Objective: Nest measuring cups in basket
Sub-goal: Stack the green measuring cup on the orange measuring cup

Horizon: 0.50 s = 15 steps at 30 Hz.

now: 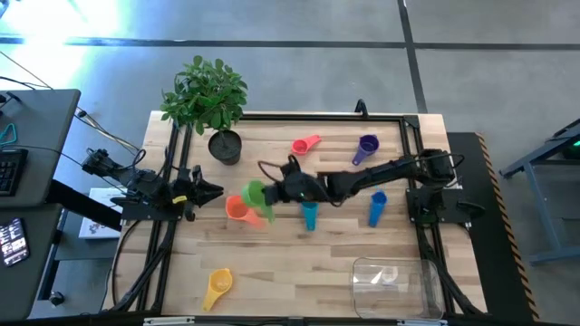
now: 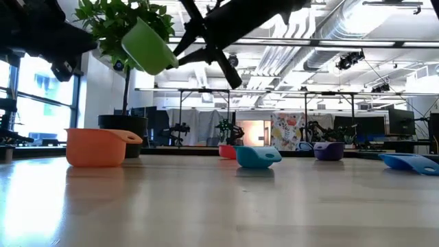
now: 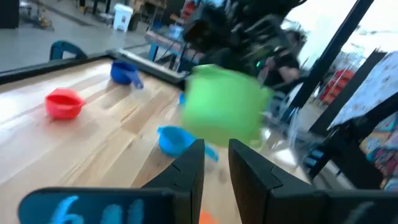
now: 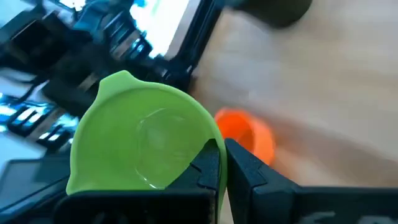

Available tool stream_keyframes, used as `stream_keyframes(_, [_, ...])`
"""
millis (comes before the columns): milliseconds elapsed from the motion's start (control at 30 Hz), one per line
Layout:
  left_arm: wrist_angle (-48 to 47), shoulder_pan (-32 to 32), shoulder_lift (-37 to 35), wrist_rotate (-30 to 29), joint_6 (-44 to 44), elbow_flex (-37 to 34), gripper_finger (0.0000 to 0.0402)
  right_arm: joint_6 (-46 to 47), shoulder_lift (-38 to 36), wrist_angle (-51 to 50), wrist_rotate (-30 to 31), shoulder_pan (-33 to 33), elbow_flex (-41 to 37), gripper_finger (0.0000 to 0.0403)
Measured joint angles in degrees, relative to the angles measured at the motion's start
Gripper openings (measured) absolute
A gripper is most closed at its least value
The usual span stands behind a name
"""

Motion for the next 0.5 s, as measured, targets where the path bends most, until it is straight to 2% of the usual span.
stream_keyframes(167, [6.4,0.0,0.0,0.0,4.3,0.0,0.0062,-3.8,0.0,-6.6,4.4,-1.7,5.5,0.0001])
stream_keyframes(500, [15.6,0.0,0.0,-0.2,7.3,0.0,0.0062,-6.8,1.0,-6.4,10.5,-2.2,9.4,0.0001])
